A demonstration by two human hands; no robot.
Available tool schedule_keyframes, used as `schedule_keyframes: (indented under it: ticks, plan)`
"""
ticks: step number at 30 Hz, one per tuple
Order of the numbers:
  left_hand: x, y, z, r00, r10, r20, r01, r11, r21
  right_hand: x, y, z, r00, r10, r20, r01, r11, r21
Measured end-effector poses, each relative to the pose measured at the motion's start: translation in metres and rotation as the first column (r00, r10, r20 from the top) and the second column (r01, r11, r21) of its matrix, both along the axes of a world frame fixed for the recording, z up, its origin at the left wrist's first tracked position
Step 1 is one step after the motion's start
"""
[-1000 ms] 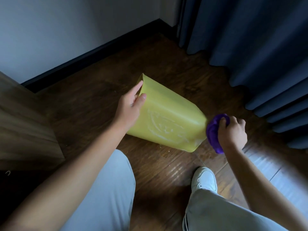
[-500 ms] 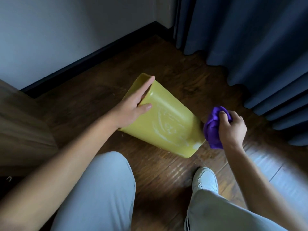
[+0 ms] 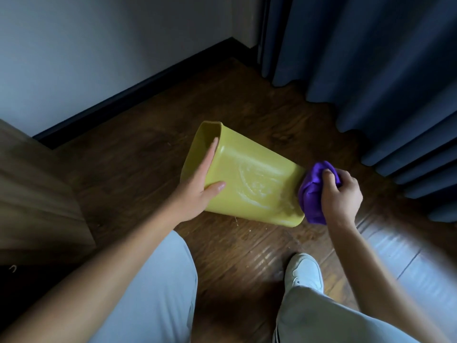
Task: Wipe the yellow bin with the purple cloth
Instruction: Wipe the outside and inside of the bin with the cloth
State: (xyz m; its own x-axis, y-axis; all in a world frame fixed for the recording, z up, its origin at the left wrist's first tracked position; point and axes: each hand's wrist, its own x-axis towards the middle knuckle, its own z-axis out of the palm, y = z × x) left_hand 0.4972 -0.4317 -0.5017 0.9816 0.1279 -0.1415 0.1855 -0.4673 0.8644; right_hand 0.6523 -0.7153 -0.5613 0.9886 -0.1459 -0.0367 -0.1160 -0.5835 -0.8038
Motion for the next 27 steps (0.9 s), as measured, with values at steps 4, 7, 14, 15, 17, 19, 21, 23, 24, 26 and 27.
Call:
schedule_keyframes:
  ticks: [4,7,14,15,17,19,21,23,24,26,27]
  plan:
    - [0.006,-0.006,0.006,0.995,0.076,0.057,-0.076,0.997,-0.004,0.000,-0.003,0.001,1.000,-0.022,0.022,0.021,1.000,0.010]
    - [0.020,-0.006,0.019,0.990,0.133,0.052,-0.130,0.990,-0.046,0.001,-0.006,0.008,0.997,-0.026,0.066,0.025,1.000,0.012]
    - [0.035,0.008,0.034,0.989,0.143,-0.046,-0.146,0.987,-0.068,-0.001,-0.004,0.015,0.996,-0.008,0.093,0.006,1.000,0.018]
    - [0.033,0.012,0.033,0.992,0.106,-0.073,-0.112,0.990,-0.089,-0.001,-0.004,0.014,0.996,-0.005,0.090,0.004,1.000,0.009]
    - [0.026,0.022,0.031,0.994,-0.015,-0.106,0.005,0.996,-0.089,0.000,-0.003,0.012,0.997,0.009,0.083,-0.009,1.000,0.005]
    - [0.019,0.027,0.027,0.987,-0.100,-0.123,0.096,0.995,-0.039,0.000,-0.003,0.010,0.995,0.047,0.092,-0.048,0.999,0.012]
    - [0.013,0.029,0.020,0.990,-0.071,-0.120,0.070,0.997,-0.012,-0.003,-0.004,0.007,0.990,0.095,0.103,-0.099,0.995,0.028]
    - [0.008,0.026,0.017,0.996,0.004,-0.093,-0.009,0.998,-0.055,-0.006,-0.005,0.004,0.987,0.119,0.111,-0.126,0.990,0.056]
    - [0.007,0.023,0.017,0.995,0.061,-0.079,-0.068,0.994,-0.084,-0.007,-0.004,0.003,0.987,0.122,0.109,-0.130,0.989,0.067]
    - [0.011,0.017,0.016,0.978,0.200,-0.059,-0.205,0.973,-0.110,-0.008,-0.004,0.003,0.988,0.117,0.103,-0.126,0.989,0.082]
    - [0.015,0.015,0.016,0.967,0.250,-0.043,-0.253,0.963,-0.091,-0.008,-0.004,0.003,0.988,0.111,0.103,-0.120,0.989,0.088]
